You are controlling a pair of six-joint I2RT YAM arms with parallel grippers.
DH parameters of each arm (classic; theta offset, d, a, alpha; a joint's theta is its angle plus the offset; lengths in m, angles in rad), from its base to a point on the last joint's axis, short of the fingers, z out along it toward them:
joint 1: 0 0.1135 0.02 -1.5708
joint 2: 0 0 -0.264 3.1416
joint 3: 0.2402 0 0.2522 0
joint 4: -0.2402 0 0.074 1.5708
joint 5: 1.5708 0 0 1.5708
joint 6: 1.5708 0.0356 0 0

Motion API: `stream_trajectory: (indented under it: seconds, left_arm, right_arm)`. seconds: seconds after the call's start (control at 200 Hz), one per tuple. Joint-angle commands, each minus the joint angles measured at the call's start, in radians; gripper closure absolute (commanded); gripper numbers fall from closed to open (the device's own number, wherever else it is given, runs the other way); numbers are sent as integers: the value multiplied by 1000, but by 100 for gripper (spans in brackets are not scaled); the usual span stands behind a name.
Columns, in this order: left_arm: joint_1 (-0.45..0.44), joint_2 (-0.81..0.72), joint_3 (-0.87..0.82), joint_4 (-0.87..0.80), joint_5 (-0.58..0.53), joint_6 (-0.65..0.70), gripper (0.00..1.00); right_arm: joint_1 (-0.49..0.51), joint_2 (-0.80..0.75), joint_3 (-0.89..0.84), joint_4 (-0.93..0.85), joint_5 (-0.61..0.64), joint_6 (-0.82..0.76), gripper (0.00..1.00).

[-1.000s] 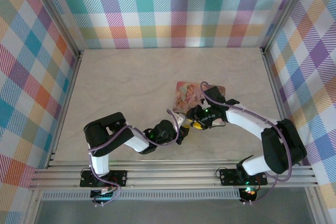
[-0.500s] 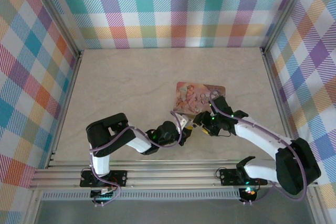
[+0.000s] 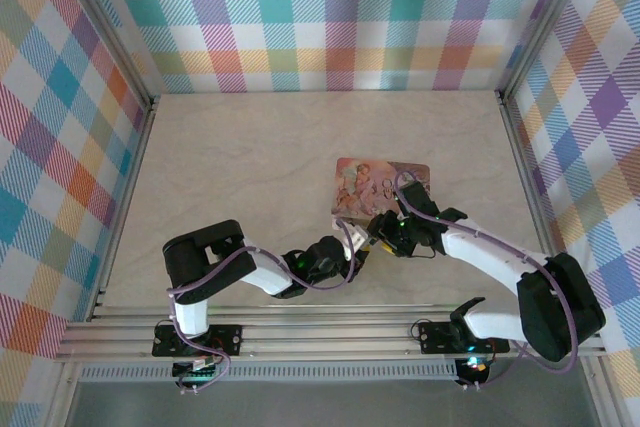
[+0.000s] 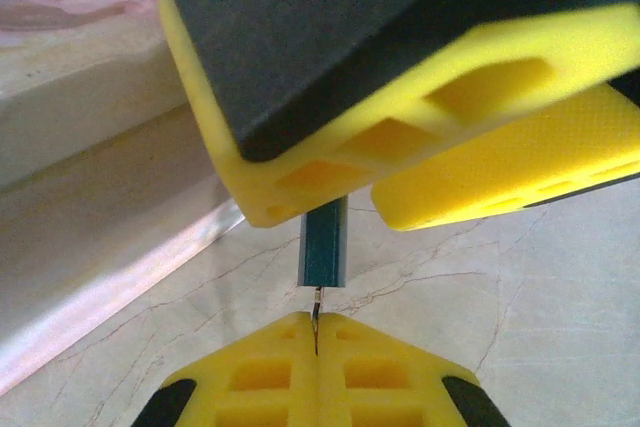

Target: Unlock a padlock with a key

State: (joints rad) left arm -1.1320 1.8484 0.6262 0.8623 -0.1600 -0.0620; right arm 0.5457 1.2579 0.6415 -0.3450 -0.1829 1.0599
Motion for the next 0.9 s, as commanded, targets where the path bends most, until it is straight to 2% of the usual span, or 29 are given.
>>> stream_trajectory:
  seconds: [0.0,0.1,0.255,0.685,0.78,0.895]
  left_arm:
    - [-27,-28,21,-17,-10,37,100]
    - [-31,-29,22,-13,-15,38,100]
    - [-32,-31,21,-5,-13,37,100]
    - [-55,-52,39,-9,-17,12,100]
    - [-67,-51,44,-13,-26,17,100]
    - [-76,-48,50,-19,-34,19,100]
  right_arm:
    - [8,21,26,-35,-10,17,49]
    - [8,25,24,-28,-12,25,50]
    - [8,29,28,-26,-8,25,57]
    - [13,34,25,-27,20,34,59]
    - [13,35,21,-24,23,35,66]
    - [13,32,18,-23,27,37,79]
